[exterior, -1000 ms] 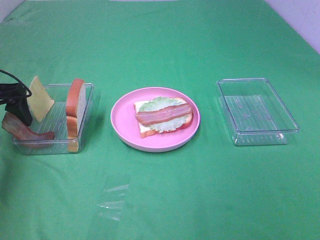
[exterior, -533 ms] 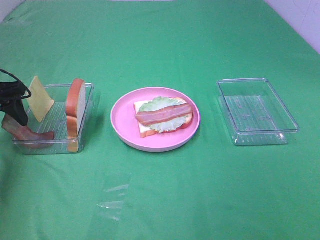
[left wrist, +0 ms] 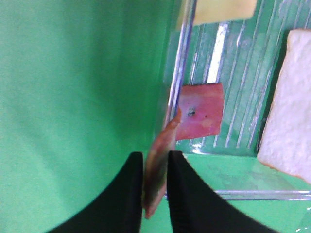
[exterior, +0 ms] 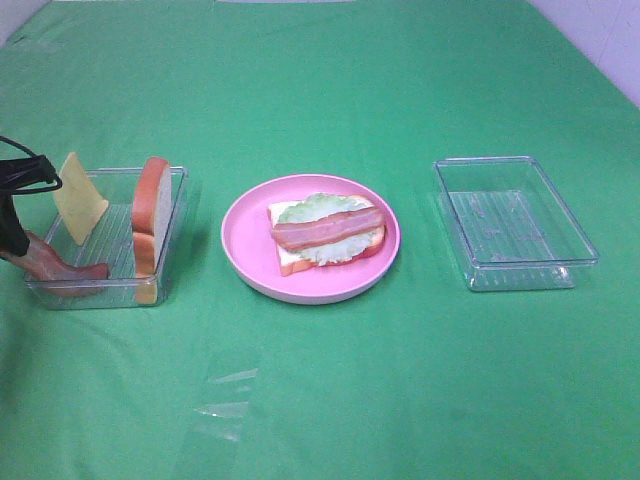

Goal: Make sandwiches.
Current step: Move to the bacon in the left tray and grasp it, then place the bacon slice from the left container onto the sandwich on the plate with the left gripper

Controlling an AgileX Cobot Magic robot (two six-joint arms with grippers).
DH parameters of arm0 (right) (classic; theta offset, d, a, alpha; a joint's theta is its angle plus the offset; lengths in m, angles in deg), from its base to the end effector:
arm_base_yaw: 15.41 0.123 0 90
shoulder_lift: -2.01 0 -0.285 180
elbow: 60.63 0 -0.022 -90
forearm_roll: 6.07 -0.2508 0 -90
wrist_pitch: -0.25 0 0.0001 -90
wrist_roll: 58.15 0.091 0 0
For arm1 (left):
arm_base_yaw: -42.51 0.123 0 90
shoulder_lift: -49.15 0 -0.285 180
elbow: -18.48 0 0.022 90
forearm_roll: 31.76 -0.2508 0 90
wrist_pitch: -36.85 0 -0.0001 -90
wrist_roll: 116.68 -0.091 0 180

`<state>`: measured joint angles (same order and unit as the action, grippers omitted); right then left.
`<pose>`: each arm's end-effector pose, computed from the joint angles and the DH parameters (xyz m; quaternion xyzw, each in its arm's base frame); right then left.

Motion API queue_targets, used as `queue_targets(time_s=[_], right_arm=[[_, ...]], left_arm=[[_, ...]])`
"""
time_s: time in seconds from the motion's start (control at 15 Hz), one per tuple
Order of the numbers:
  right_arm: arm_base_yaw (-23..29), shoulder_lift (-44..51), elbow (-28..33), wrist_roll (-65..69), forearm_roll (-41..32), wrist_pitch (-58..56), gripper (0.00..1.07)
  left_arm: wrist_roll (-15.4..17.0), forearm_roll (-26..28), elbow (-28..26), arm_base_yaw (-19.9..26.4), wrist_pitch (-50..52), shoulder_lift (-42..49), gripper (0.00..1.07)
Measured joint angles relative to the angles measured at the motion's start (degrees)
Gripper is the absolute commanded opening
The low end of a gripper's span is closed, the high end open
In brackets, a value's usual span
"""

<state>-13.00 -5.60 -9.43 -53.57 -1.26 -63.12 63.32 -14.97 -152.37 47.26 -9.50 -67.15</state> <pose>-0.0022 -0.0069 0.2611 0.0182 0.8744 -0.0124 0.4847 0.3582 0.0107 0.1632 -0.1338 0.9821 -0.1095 0.0753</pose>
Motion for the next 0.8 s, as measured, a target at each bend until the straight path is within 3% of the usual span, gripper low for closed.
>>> queue_targets(time_s=[0.8], right_arm=[[0.0,0.0,0.0,0.0,-0.1,0.0,0.95]], left_arm=[[1.1,5.8,0.0,0.0,0.0,4.1,0.0]])
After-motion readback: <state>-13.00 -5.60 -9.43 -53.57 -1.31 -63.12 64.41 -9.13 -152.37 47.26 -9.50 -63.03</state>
